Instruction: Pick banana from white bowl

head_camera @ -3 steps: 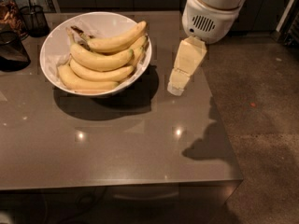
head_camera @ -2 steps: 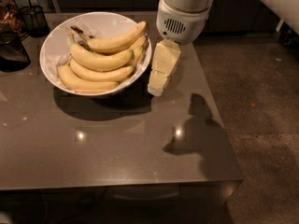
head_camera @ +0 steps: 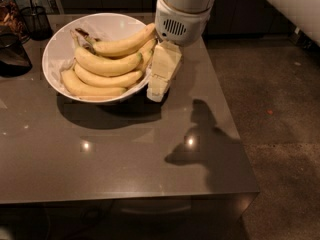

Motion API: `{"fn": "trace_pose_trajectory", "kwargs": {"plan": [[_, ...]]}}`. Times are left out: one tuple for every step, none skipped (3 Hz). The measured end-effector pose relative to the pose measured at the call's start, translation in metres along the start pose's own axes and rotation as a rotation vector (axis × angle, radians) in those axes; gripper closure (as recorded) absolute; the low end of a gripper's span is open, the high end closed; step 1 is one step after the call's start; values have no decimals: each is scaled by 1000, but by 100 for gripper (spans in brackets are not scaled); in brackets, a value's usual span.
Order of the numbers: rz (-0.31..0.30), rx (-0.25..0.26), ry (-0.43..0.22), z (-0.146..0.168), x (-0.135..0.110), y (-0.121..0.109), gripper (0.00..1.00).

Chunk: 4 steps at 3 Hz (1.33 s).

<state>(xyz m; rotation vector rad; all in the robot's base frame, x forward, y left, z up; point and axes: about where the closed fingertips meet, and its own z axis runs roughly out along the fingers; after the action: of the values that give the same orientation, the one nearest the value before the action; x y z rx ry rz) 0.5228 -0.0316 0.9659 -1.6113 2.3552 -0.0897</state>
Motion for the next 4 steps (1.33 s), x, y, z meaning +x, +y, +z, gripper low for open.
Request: {"fn": "trace_pose_trajectory", "kwargs": {"plan": [[-26, -4, -35, 1, -31, 1, 0], [-63, -18, -55, 2, -64, 3, 3], [-84, -38, -60, 8, -86, 5, 8], [-95, -47, -61, 14, -97, 4, 18]]}}
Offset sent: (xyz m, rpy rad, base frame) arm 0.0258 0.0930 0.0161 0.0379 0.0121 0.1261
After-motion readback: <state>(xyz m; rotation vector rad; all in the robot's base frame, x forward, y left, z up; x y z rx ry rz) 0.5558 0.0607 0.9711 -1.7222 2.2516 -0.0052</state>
